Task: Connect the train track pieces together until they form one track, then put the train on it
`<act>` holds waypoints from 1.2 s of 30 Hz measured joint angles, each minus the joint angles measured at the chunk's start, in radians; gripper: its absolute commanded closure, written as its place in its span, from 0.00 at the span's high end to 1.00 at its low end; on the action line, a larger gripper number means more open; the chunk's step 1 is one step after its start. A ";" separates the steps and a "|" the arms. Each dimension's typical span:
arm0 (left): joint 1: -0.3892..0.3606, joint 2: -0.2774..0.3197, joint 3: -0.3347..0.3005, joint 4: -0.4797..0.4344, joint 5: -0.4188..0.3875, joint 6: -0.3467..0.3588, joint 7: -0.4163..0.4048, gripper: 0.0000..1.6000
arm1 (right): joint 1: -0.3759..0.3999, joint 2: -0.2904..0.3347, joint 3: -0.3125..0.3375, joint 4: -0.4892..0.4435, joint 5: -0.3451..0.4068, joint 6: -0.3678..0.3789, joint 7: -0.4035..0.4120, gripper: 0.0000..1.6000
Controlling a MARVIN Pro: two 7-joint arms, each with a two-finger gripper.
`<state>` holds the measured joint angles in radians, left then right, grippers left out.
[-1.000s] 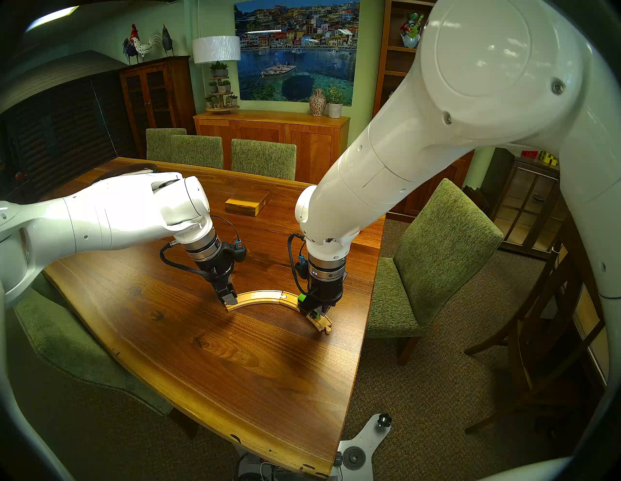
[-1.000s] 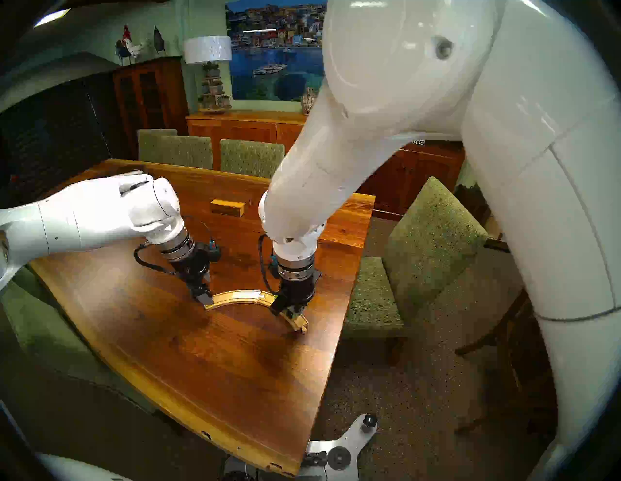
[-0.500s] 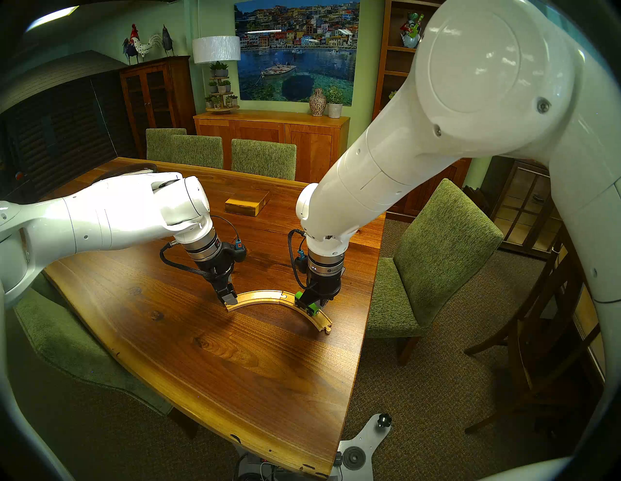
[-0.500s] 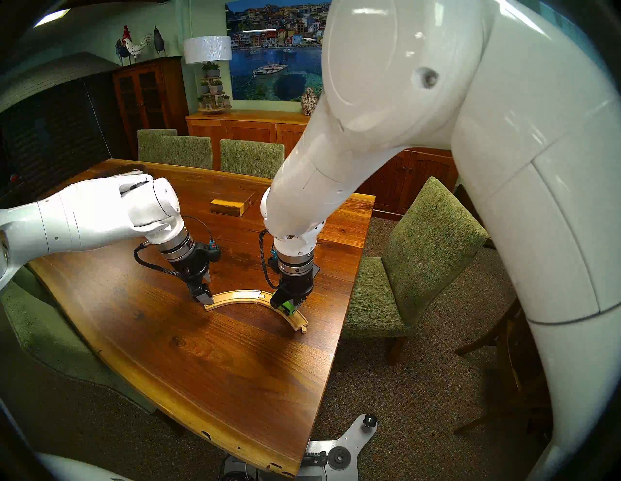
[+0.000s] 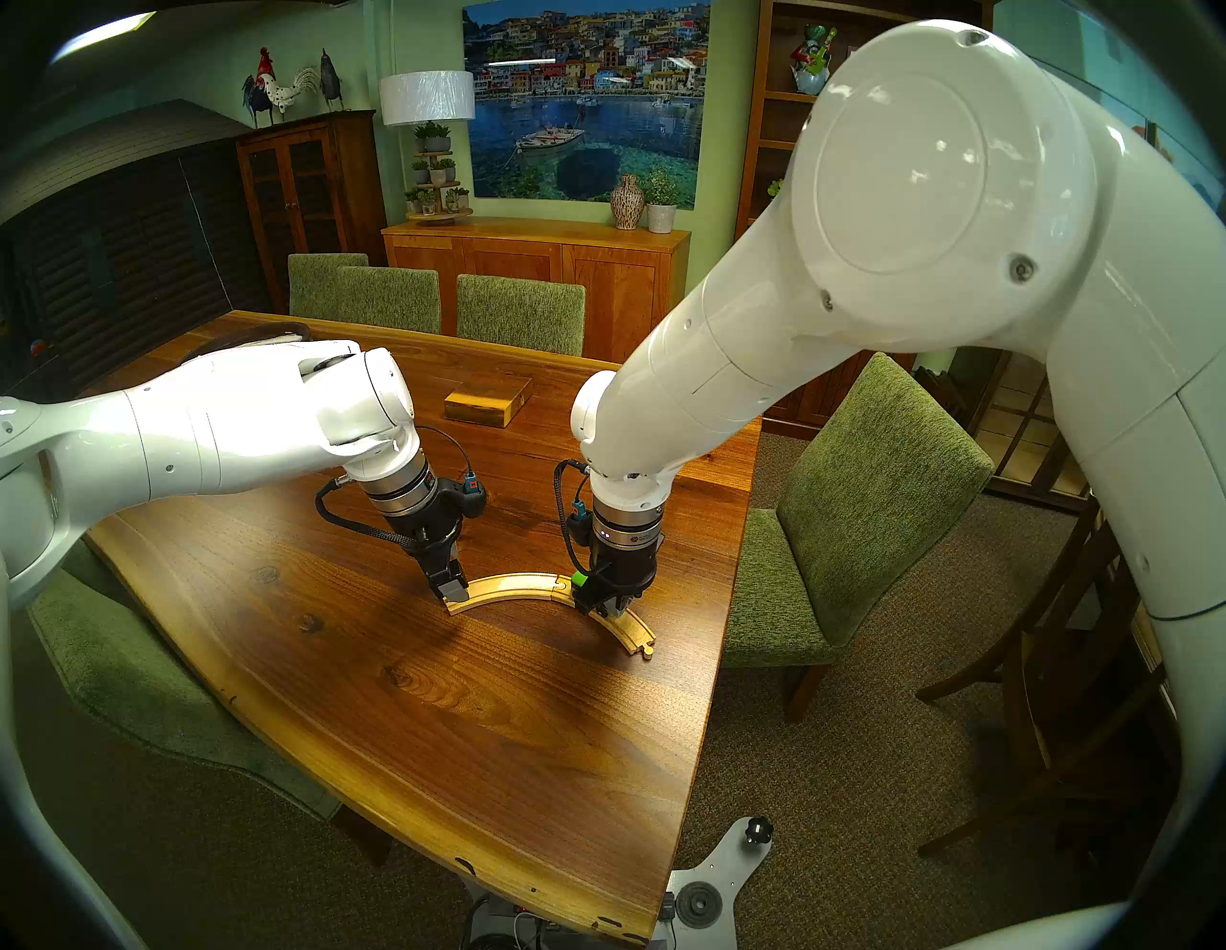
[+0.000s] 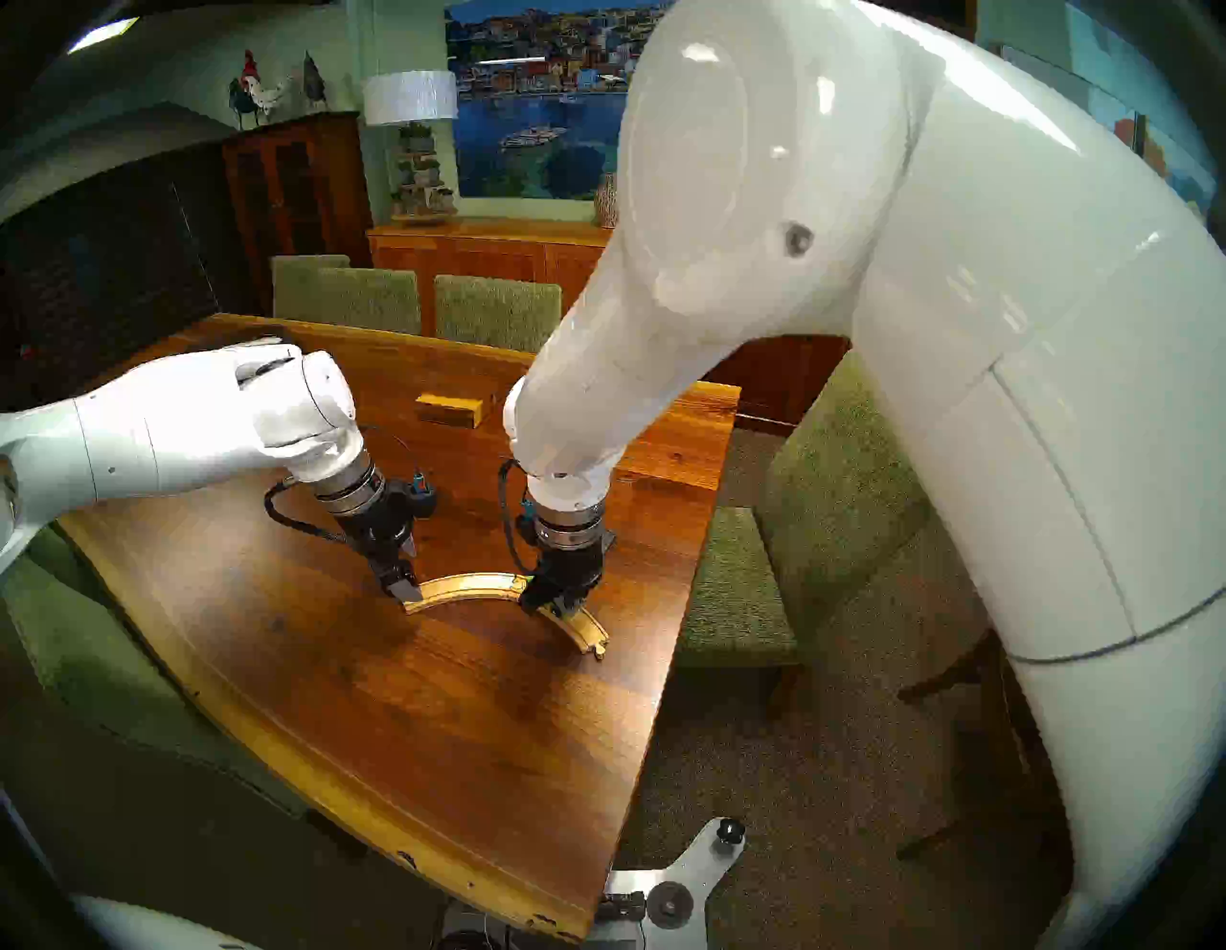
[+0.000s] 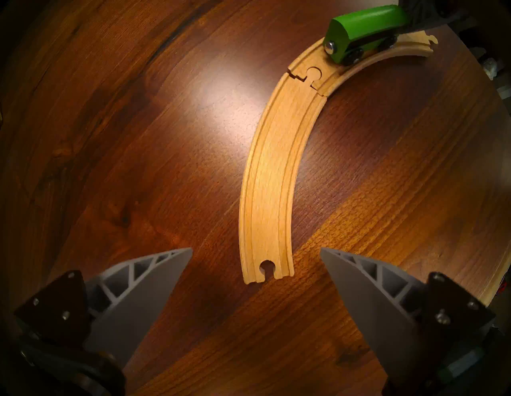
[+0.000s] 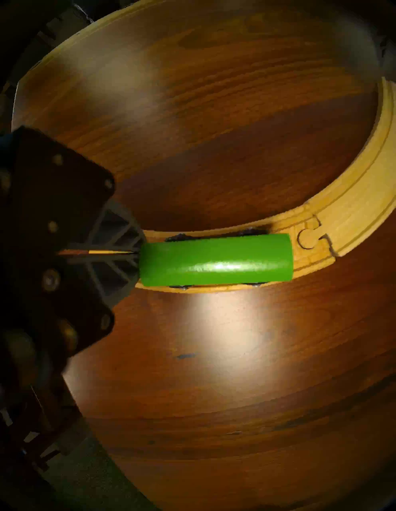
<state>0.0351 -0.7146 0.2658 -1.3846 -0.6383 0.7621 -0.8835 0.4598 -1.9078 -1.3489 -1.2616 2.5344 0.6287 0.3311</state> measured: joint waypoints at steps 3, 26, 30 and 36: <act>0.000 0.000 0.000 0.000 0.000 0.000 0.000 1.00 | -0.006 -0.005 0.000 0.019 -0.006 0.004 0.007 0.00; 0.000 0.000 0.000 0.000 0.000 0.000 0.000 1.00 | -0.122 -0.049 -0.017 0.240 -0.089 0.019 0.100 0.00; 0.000 0.000 -0.001 0.000 0.001 0.000 0.000 1.00 | -0.151 -0.056 -0.015 0.282 -0.106 -0.006 0.123 0.00; 0.000 0.000 -0.001 0.000 0.001 0.000 0.000 1.00 | -0.160 -0.066 -0.007 0.304 -0.120 -0.023 0.145 0.00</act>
<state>0.0355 -0.7146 0.2652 -1.3846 -0.6377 0.7623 -0.8836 0.2994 -1.9736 -1.3562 -0.9577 2.4141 0.6061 0.4763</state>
